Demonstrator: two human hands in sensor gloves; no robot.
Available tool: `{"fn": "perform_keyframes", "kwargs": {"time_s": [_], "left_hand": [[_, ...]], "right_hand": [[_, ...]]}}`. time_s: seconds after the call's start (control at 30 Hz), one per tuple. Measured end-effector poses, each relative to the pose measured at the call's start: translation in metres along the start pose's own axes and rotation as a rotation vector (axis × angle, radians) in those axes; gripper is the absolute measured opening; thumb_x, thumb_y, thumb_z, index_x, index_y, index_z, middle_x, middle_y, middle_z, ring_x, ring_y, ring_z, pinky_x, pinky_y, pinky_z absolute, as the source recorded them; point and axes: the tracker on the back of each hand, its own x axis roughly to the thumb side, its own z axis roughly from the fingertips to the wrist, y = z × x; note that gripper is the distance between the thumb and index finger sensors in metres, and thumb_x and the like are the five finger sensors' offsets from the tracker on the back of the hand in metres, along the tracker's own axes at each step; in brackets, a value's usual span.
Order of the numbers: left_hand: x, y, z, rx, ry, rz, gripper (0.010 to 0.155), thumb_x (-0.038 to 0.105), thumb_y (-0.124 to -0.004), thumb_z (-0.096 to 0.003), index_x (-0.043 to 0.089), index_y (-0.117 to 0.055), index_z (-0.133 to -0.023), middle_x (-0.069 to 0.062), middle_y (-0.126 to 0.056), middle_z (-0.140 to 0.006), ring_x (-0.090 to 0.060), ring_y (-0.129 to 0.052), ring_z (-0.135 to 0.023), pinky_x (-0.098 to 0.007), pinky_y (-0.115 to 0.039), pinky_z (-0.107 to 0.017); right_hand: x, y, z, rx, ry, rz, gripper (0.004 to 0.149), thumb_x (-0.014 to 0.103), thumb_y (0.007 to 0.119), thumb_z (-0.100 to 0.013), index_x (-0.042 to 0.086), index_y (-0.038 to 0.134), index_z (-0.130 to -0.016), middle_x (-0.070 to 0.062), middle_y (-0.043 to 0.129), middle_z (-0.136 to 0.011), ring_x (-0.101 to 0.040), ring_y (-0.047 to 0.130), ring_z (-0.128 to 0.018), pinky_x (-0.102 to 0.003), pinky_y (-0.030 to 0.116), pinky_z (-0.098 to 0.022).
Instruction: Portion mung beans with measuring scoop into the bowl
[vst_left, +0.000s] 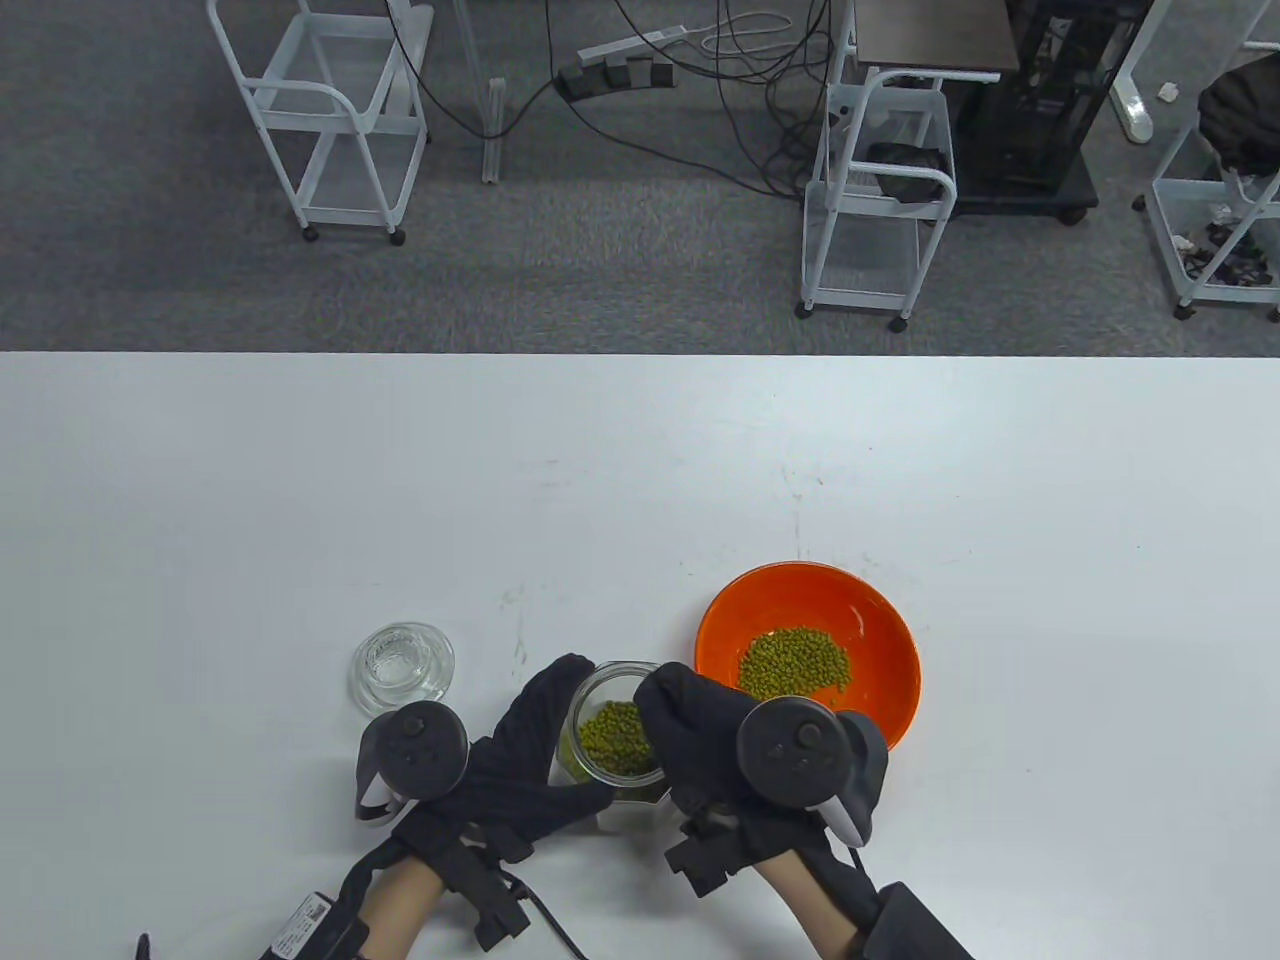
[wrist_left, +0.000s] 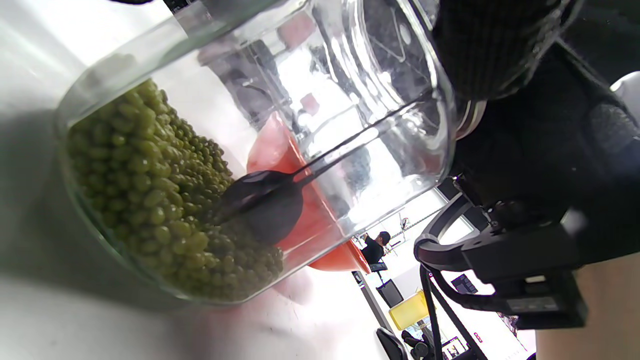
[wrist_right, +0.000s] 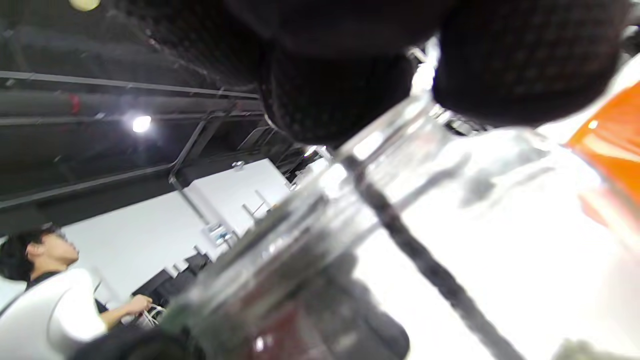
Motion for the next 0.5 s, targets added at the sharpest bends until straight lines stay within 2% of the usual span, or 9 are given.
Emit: {"fn": "perform_keyframes", "kwargs": {"time_s": [0.1,0.5], "left_hand": [[0.0000,0.0000,0.0000,0.000,0.000,0.000,0.109,0.062,-0.083,-0.0492,0.016,-0.013,-0.120,-0.028,-0.023,-0.125,-0.055,-0.039,-0.113,-0.080,-0.042,-0.072],[-0.0001,-0.0002,0.0005,0.000,0.001,-0.003,0.109,0.062,-0.083,-0.0496,0.017,-0.013,-0.120,-0.027,-0.023,-0.125,-0.055,-0.039,-0.113,-0.080,-0.042,-0.072]], "right_hand": [[-0.0032,-0.0042,0.0006,-0.046,0.035,0.024,0.041,0.038,0.075,-0.054,0.005,0.092,-0.069,-0.018,0.096,-0.038,-0.010,0.089,0.001,-0.039,0.092,-0.013],[-0.0018,0.0025,0.0026,-0.027,0.086,-0.015,0.041,0.039,0.078,-0.052,0.005,0.095,-0.068,-0.017,0.099,-0.036,-0.008,0.089,0.005,-0.037,0.093,-0.011]]}}
